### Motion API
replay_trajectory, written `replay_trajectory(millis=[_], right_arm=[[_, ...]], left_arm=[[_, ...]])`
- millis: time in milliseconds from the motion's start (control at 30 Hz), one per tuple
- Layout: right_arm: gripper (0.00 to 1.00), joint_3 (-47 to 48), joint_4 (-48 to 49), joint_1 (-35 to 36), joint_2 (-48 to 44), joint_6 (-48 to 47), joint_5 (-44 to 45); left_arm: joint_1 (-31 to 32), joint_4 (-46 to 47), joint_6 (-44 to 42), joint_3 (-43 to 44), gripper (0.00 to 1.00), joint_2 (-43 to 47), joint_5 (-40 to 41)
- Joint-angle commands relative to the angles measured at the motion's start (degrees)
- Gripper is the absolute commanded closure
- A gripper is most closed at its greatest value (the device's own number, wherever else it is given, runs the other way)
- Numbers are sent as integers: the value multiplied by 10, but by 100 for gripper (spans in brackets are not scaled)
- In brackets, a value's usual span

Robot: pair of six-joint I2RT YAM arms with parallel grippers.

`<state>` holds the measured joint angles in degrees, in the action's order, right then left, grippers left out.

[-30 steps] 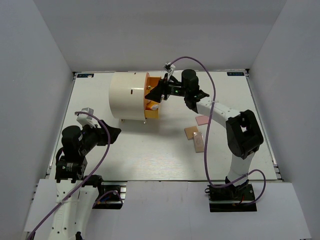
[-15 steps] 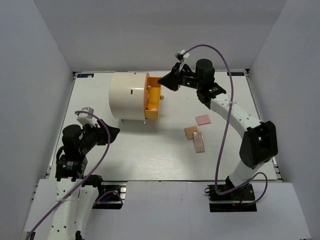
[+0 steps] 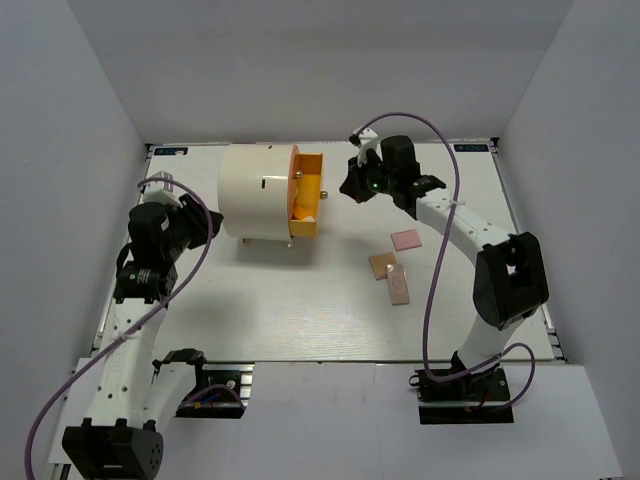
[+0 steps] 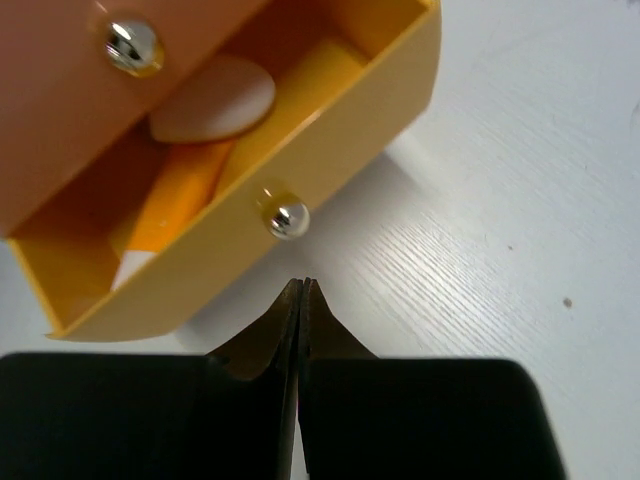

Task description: Organize the makeup

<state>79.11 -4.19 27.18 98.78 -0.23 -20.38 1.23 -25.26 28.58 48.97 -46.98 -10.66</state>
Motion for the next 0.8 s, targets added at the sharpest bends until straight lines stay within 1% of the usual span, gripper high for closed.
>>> replay_trajectory(millis=[0,33,67,167,200,233,300,433,500,600,767], right_arm=[[100,14,-19,4,4,-29,37],[100,22,-21,5,18,-29,50],[100,31,-35,6,27,-29,60],[100,68,-56,7,63,-30,74],[100,75,-63,9,71,-30,75],[100,82,-64,11,83,-30,75],[100,104,-72,16,95,-33,68],[100,150,-86,22,129,-27,48],[100,161,-86,24,141,-21,38],[100,178,-87,26,155,-14,18],[100,226,-100,31,185,-2,-43]], left_arm=[[-3,57,27,44,48,-20,60],[-3,61,38,46,42,-25,72],[-3,68,41,48,31,-30,81],[-3,91,59,47,19,-51,116],[-3,106,61,46,12,-57,119],[-3,114,66,46,10,-73,127],[-3,142,66,48,7,-93,119],[-3,187,64,59,3,-165,58],[-3,217,61,60,2,-182,40],[-3,266,58,53,2,-203,8],[-3,284,49,50,2,-227,-40]])
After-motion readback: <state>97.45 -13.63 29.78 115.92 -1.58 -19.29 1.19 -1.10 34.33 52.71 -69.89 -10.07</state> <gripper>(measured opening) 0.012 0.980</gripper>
